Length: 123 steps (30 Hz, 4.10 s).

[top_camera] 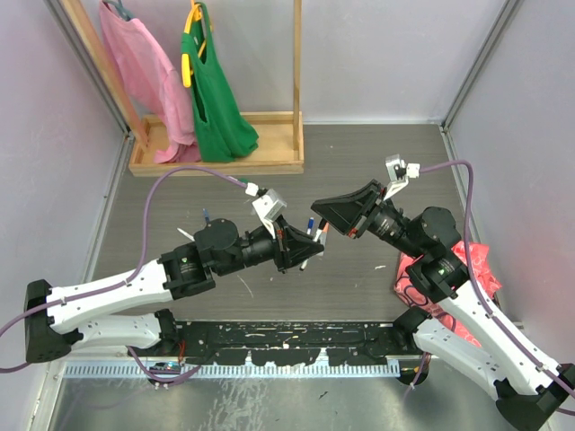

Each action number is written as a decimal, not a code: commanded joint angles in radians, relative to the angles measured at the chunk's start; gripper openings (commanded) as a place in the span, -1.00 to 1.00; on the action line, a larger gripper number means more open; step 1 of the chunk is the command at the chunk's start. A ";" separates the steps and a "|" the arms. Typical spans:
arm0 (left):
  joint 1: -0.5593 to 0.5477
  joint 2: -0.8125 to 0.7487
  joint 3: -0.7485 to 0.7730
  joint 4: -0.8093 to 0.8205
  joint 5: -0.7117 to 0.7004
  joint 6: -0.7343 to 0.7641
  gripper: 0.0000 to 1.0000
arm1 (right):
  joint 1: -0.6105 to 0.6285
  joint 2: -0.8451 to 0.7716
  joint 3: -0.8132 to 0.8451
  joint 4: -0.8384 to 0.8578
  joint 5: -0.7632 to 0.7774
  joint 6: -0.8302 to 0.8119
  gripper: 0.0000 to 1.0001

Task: Insert the pens into the pen caps
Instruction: Press the pen cap onto the pen.

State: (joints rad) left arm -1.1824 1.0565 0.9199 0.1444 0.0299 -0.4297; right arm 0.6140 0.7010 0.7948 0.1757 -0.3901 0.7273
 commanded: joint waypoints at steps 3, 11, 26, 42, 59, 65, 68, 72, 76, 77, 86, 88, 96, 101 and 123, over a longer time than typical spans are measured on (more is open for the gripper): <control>0.003 0.002 0.074 0.064 -0.063 -0.017 -1.00 | 0.001 -0.011 -0.039 0.028 -0.020 -0.064 -0.97; 0.004 0.005 0.110 0.068 -0.114 -0.006 -1.00 | 0.001 -0.042 -0.162 0.082 -0.024 -0.085 -1.00; 0.028 0.028 0.195 0.125 -0.109 0.012 -1.00 | 0.320 -0.066 -0.334 0.093 0.247 -0.110 -1.00; 0.081 -0.054 0.207 0.116 -0.111 0.022 -1.00 | 0.446 -0.058 -0.431 0.099 0.366 -0.104 -1.00; 0.092 -0.035 0.226 0.034 -0.032 0.030 -1.00 | 0.480 -0.099 -0.395 0.022 0.450 -0.096 -1.00; 0.090 -0.010 0.167 -0.012 0.100 -0.022 -1.00 | 0.480 -0.165 -0.228 -0.093 0.576 -0.161 -0.76; 0.090 -0.017 0.131 -0.019 0.123 -0.038 -1.00 | 0.480 -0.177 -0.172 -0.085 0.594 -0.188 -0.59; 0.089 -0.004 0.125 -0.072 0.192 -0.037 -1.00 | 0.479 -0.191 -0.121 -0.042 0.596 -0.208 -0.33; 0.078 -0.004 0.092 -0.092 0.231 -0.034 -1.00 | 0.480 -0.211 -0.100 0.008 0.564 -0.216 0.05; 0.075 -0.010 0.082 -0.091 0.233 -0.035 -1.00 | 0.480 -0.217 -0.100 0.017 0.558 -0.217 0.09; 0.070 -0.087 -0.027 -0.057 0.268 -0.028 -1.00 | 0.480 -0.282 -0.120 -0.055 0.593 -0.192 0.12; 0.070 -0.101 -0.040 -0.055 0.286 -0.023 -1.00 | 0.480 -0.301 -0.136 -0.069 0.599 -0.175 0.12; 0.070 -0.133 -0.068 -0.047 0.357 -0.004 -1.00 | 0.480 -0.290 -0.155 -0.092 0.558 -0.145 0.10; 0.070 -0.137 -0.077 -0.055 0.340 -0.007 -1.00 | 0.480 -0.251 -0.151 -0.068 0.472 -0.154 0.08; 0.070 -0.123 -0.095 -0.185 0.146 -0.031 -1.00 | 0.480 -0.257 -0.144 -0.211 0.655 -0.179 0.12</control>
State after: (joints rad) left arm -1.1080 0.9421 0.8181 0.0071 0.2993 -0.4564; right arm 1.0931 0.4717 0.6361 -0.0322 0.1844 0.5774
